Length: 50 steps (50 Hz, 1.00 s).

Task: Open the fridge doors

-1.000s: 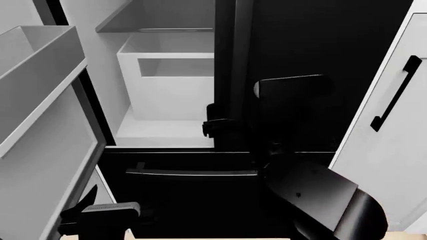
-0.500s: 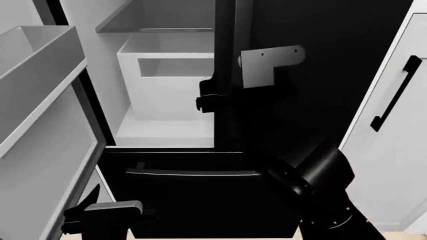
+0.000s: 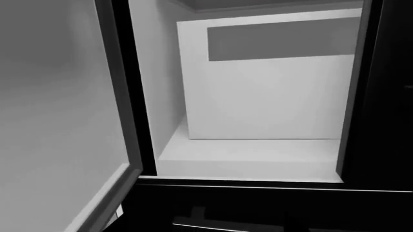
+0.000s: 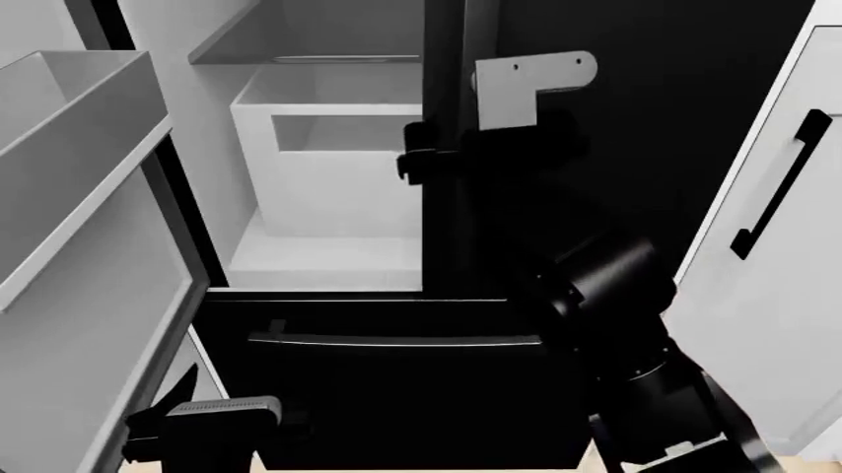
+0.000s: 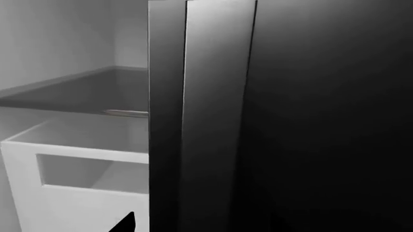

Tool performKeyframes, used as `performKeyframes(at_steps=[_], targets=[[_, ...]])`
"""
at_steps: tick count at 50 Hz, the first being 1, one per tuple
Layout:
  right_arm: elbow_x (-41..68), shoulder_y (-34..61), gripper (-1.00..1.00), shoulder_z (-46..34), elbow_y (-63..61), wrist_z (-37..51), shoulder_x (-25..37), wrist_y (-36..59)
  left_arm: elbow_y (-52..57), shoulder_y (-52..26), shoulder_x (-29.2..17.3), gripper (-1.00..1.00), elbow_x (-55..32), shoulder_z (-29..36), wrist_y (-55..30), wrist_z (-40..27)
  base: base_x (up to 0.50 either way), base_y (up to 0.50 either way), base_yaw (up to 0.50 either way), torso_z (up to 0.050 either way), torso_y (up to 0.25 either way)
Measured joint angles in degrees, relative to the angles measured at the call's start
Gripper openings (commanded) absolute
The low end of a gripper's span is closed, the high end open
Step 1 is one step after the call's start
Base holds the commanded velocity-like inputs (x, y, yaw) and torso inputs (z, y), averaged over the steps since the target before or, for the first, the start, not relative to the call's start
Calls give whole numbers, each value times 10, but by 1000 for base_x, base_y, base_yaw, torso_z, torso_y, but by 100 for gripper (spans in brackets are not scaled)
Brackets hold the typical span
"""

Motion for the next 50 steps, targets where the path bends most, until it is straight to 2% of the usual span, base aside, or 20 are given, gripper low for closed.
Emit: performKeyframes(at_steps=[11,34,35,50], targets=[[-6,30,100,-7,72,-19,-9,-29,0,1,-1,100,-1,1,1,-2,0,0,0,0,0],[11,108,100,-61,327,-77,-42,-152,0,5,-6,100,-4,2,8,-3,0,0,0,0,0],[14,110,-100,-65,335,-77,-42,-157,0,6,-6,100,-4,2,8,-3,0,0,0,0,0],[73,111,-100,-107,326,-55,-26,-180,-1,7,-8,100,-6,4,10,-4,0,0,0,0,0]])
